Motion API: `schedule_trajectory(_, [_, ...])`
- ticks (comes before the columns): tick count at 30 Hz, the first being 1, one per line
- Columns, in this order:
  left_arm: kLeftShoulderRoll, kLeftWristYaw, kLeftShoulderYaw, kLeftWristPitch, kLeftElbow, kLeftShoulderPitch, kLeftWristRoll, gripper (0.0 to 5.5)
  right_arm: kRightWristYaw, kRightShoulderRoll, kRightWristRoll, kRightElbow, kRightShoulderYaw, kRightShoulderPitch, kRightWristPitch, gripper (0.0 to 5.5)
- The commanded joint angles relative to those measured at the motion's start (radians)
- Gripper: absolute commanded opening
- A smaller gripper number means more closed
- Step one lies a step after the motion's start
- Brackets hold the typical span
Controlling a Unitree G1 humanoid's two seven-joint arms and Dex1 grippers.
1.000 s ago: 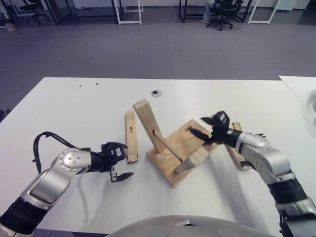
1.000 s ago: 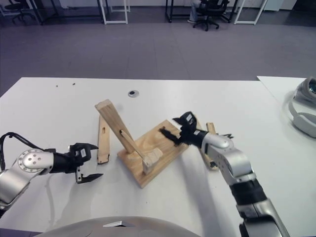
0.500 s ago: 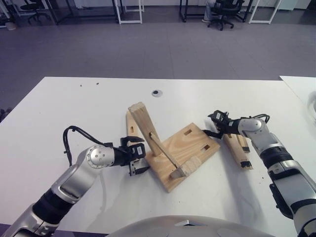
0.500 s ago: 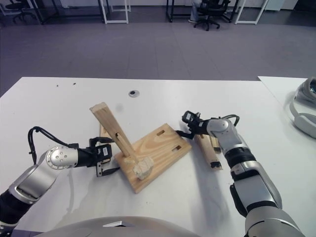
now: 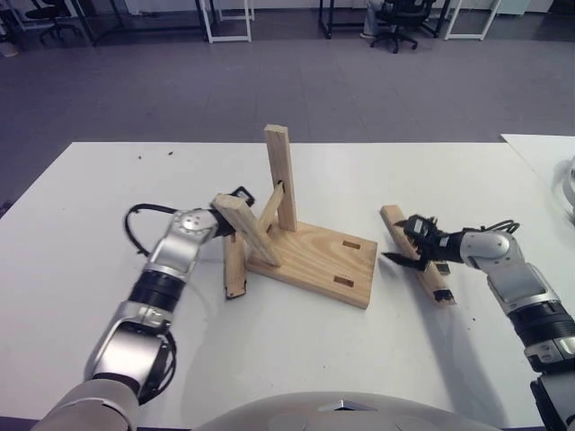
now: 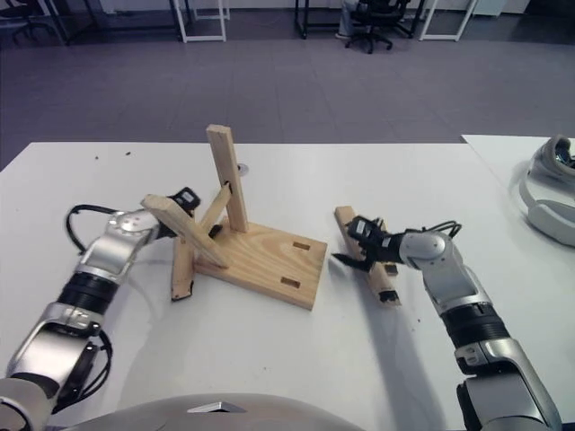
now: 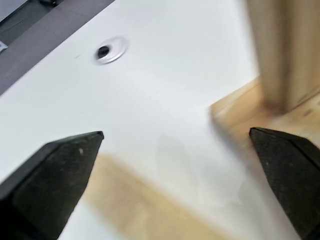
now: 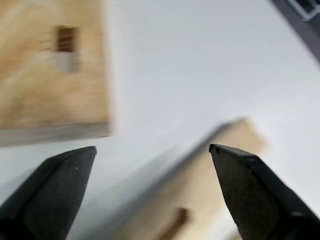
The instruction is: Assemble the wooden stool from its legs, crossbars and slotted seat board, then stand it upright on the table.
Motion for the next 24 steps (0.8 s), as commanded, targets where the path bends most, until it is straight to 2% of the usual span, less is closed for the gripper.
schedule_trajectory(1, [0.112, -0.069, 0.077, 0.001, -0.154, 0.076, -0.047, 5.40, -0.099, 0.108, -0.024, 0.134, -0.010, -0.124, -0.024, 4.23])
schedule_trajectory(6, [0.208, -0.204, 0.014, 0.060, -0.466, 0.237, -0.074, 5.40, -0.186, 0.252, -0.098, 0.416, 0.039, -0.266, -0.117, 4.23])
schedule_trajectory(10, [0.258, -0.251, -0.071, 0.073, -0.555, 0.276, -0.019, 5.40, -0.187, 0.300, -0.165, 0.577, 0.089, -0.337, -0.198, 4.23])
schedule_trajectory(14, [0.157, -0.204, -0.164, 0.056, -0.476, 0.226, 0.026, 5.40, -0.151, 0.312, -0.197, 0.631, 0.121, -0.337, -0.250, 4.23])
schedule_trajectory(18, [0.064, -0.122, -0.237, -0.033, -0.274, 0.154, 0.117, 5.40, -0.080, 0.294, -0.222, 0.603, 0.165, -0.305, -0.286, 4.23])
schedule_trajectory(20, [0.008, -0.044, -0.233, -0.088, -0.158, 0.112, 0.142, 5.40, -0.044, 0.275, -0.216, 0.550, 0.168, -0.267, -0.290, 4.23])
schedule_trajectory(24, [-0.144, 0.096, -0.138, -0.143, 0.000, 0.020, 0.074, 5.40, -0.039, 0.231, -0.177, 0.300, 0.136, -0.106, -0.208, 4.23])
